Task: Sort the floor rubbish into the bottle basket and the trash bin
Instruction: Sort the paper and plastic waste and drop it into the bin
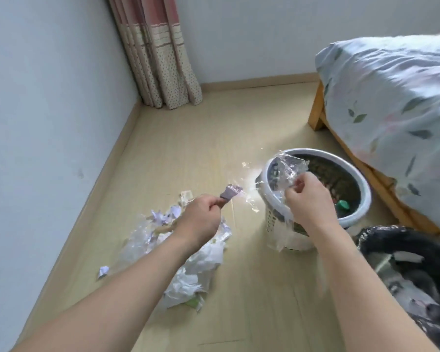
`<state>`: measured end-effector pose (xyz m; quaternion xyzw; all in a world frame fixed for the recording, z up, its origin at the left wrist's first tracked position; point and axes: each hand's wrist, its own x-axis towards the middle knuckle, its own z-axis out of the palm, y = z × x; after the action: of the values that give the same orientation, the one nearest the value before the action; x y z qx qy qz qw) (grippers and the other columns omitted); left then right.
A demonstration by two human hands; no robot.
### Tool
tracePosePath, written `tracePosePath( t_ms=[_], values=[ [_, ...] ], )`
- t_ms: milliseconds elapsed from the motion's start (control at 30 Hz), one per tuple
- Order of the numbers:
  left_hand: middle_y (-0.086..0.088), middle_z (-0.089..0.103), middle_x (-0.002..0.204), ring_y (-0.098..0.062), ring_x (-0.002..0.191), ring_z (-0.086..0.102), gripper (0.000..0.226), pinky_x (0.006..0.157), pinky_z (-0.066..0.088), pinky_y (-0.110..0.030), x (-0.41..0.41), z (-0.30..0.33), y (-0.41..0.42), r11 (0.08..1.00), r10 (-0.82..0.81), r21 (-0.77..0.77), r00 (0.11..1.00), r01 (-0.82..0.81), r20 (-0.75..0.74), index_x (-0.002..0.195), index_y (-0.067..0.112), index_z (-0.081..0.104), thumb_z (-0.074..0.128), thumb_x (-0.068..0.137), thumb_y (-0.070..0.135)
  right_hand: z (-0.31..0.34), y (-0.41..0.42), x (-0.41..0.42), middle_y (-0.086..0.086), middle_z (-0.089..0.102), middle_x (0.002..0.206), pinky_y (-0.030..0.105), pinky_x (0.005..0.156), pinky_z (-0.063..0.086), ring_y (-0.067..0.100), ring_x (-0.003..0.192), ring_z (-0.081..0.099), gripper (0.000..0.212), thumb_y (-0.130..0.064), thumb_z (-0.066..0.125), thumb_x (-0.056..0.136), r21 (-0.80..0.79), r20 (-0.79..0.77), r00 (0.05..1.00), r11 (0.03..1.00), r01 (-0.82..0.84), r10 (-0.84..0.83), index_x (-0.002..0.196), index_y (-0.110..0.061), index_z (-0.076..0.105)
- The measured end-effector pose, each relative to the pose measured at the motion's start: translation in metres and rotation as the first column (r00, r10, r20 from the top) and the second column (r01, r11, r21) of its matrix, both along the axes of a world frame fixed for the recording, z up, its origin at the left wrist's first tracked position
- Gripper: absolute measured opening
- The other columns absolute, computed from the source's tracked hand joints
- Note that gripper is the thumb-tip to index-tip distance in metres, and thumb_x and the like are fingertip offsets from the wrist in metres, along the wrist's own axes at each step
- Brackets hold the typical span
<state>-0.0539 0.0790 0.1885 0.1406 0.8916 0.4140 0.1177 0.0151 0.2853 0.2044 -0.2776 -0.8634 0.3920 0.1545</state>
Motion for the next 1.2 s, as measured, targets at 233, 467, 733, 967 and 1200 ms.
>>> tracePosePath(
  t_ms=[233, 467, 733, 967, 1200],
  values=[
    [0.004, 0.068, 0.106, -0.010, 0.098, 0.061, 0.032, 0.081, 0.046, -0.020, 0.062, 0.018, 0.161, 0.953, -0.301, 0.025, 0.954, 0.301, -0.002, 0.114, 0.016, 0.072, 0.046, 0.096, 0.011, 0.019, 0.149, 0.106, -0.002, 0.057, 0.088, 0.046, 0.079, 0.056, 0.030, 0.085, 0.064, 0.013, -0.018, 0.055, 0.079, -0.188, -0.021, 0.905, 0.890, 0.415, -0.426, 0.090, -0.020, 0.049],
    [0.005, 0.072, 0.104, -0.008, 0.078, 0.063, 0.035, 0.066, 0.049, -0.017, 0.119, -0.006, 0.262, 0.761, -0.610, -0.226, 0.790, 0.608, 0.069, 0.108, 0.017, 0.074, 0.044, 0.092, 0.010, -0.016, 0.205, 0.168, 0.008, 0.058, 0.094, 0.041, 0.079, 0.051, 0.034, 0.087, 0.060, 0.053, -0.003, 0.047, 0.079, -0.125, 0.101, 0.879, 0.870, 0.476, -0.466, 0.119, -0.033, 0.031],
    [-0.011, 0.052, 0.109, -0.031, 0.097, 0.056, 0.016, 0.087, 0.050, -0.041, 0.156, -0.091, 0.322, 0.329, -0.815, -0.541, 0.522, 0.774, 0.251, 0.086, 0.006, 0.054, 0.041, 0.090, 0.014, -0.107, 0.217, 0.206, 0.008, 0.047, 0.090, 0.032, 0.062, 0.035, 0.031, 0.076, 0.050, 0.028, 0.004, 0.045, 0.077, 0.108, 0.384, 0.832, 0.914, 0.391, -0.401, 0.069, -0.023, 0.042],
    [-0.013, 0.056, 0.120, -0.033, 0.116, 0.051, 0.035, 0.097, 0.049, -0.047, 0.161, -0.147, 0.360, -0.062, -0.848, -0.663, 0.310, 0.746, 0.429, 0.119, 0.008, 0.061, 0.055, 0.087, 0.020, -0.131, 0.229, 0.205, 0.004, 0.065, 0.108, 0.031, 0.077, 0.054, 0.025, 0.093, 0.063, 0.040, -0.002, 0.053, 0.084, -0.055, 0.665, 0.726, 0.958, 0.280, -0.174, 0.113, -0.025, 0.067],
    [-0.015, 0.066, 0.107, -0.033, 0.095, 0.061, 0.028, 0.093, 0.051, -0.042, 0.158, -0.143, 0.363, -0.233, -0.855, -0.712, 0.210, 0.662, 0.475, 0.101, 0.001, 0.067, 0.061, 0.091, 0.026, -0.112, 0.242, 0.206, -0.007, 0.050, 0.131, 0.023, 0.094, 0.043, 0.013, 0.113, 0.055, 0.048, -0.012, 0.058, 0.083, -0.060, 0.295, 0.949, 0.989, 0.138, -0.115, 0.126, -0.034, 0.063]
  ],
)
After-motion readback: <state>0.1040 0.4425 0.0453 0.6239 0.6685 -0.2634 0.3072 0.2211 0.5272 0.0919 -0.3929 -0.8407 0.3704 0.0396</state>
